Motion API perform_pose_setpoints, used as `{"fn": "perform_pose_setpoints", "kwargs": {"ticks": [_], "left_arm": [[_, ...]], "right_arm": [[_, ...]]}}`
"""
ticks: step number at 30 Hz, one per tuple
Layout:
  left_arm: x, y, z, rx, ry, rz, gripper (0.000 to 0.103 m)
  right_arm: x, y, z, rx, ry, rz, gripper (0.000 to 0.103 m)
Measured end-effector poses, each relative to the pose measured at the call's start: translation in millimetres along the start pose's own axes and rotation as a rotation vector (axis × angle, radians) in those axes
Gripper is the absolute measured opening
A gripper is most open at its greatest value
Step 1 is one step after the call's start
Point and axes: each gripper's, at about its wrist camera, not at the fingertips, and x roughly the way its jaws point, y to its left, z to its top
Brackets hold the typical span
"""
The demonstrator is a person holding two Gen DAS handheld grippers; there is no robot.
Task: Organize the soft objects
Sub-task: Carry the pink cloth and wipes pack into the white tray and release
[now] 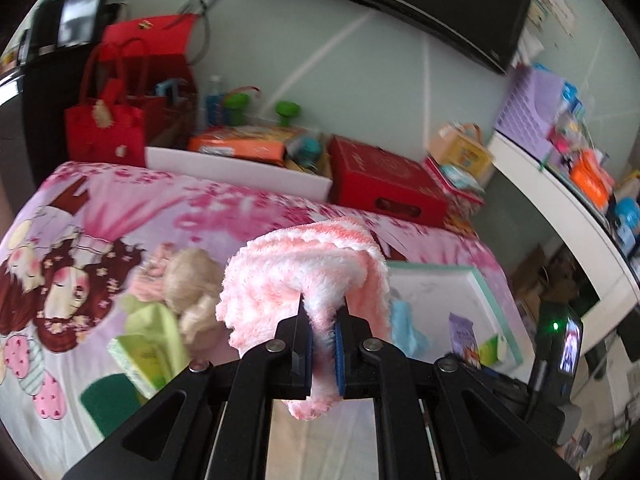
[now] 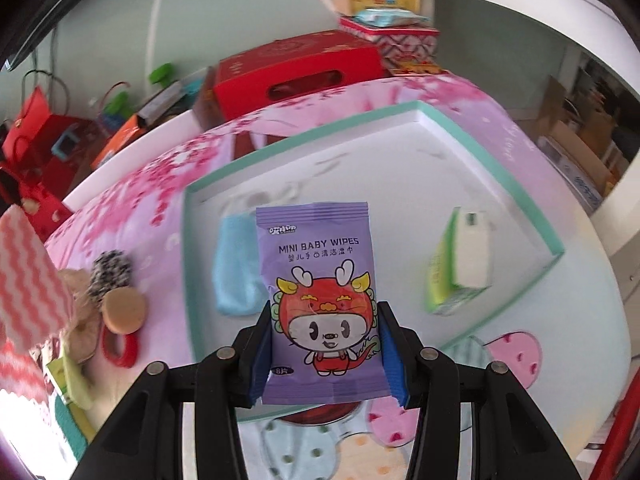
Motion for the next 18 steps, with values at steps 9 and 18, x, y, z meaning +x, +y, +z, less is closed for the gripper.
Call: {"fn": "perform_pose_setpoints", "kwargs": {"ticks": [9,18], "left_arm": [[45,-69,4,0.123,0.105,-0.086,0.008],[112,-119,5,0.210,0.168,-0.142,0.008]], "right_arm": [[11,-31,15,0.066,-0.015,-0.086,0.050],[17,-42,30,0.098,-0.070,-0.092,0.050]]}}
